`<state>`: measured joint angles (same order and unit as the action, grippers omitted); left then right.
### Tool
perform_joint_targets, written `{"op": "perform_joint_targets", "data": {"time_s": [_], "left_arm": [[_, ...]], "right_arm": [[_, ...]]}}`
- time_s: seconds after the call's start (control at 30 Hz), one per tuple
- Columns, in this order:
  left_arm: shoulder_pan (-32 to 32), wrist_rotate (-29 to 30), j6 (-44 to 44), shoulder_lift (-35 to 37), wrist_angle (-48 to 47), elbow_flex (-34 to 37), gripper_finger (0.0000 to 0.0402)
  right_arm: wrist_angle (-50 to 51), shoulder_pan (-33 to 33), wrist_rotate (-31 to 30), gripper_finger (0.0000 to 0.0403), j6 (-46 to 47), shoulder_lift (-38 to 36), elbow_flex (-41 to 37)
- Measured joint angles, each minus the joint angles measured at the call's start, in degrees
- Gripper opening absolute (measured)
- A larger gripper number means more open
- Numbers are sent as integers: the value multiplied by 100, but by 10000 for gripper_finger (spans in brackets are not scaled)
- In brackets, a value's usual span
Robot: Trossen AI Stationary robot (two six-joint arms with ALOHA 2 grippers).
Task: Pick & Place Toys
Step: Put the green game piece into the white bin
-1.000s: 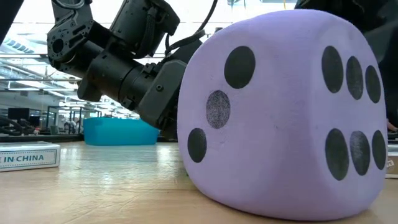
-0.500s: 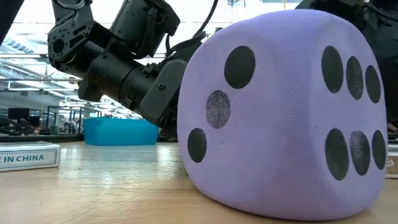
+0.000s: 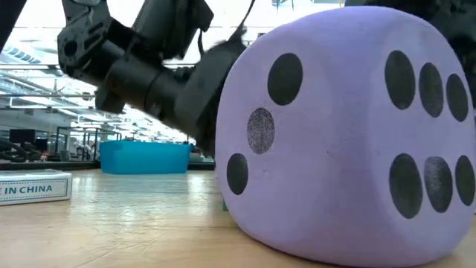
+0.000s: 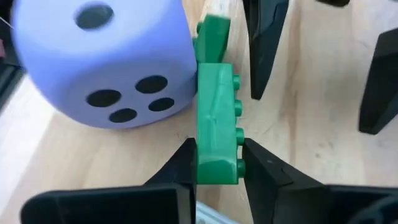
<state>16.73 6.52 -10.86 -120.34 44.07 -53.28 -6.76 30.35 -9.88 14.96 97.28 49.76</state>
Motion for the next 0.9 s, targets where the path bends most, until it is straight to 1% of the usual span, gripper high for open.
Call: {"op": "perform_joint_targets", "data": {"time_s": [0.07, 0.17, 0.33, 0.5, 0.57, 0.63, 0.73, 0.8, 0.83, 0.9], "left_arm": [[0, 14, 2, 146, 42, -5, 340], [0, 65, 78, 417, -30, -7, 340], [39, 317, 458, 1046, -129, -6, 340], [44, 597, 589, 1738, -505, -7, 340], [44, 723, 582, 1994, -687, -7, 340], [39, 820, 580, 2195, -885, -7, 340], [39, 868, 578, 2371, -1100, -7, 340], [39, 868, 577, 2401, -1136, -7, 340], [39, 868, 574, 2400, -1147, -7, 340], [39, 868, 550, 2396, -1237, -4, 340]], "right_arm": [[206, 0, -11, 60, 24, -244, 0], [600, 0, -34, 70, 148, -695, 0], [1608, 0, -60, 71, 236, -1416, 0], [2797, 2, -139, 64, 485, -2126, 0], [3315, 2, -442, 66, 702, -2455, 0], [3886, 2, -908, 70, 974, -2796, 0], [4723, -2, -1938, 70, 1624, -3292, 0], [5310, -53, -2763, 67, 2359, -3605, 0], [5588, -126, -3083, 66, 2697, -3756, 0], [6178, -341, -3450, 67, 3161, -4033, 0]]}}
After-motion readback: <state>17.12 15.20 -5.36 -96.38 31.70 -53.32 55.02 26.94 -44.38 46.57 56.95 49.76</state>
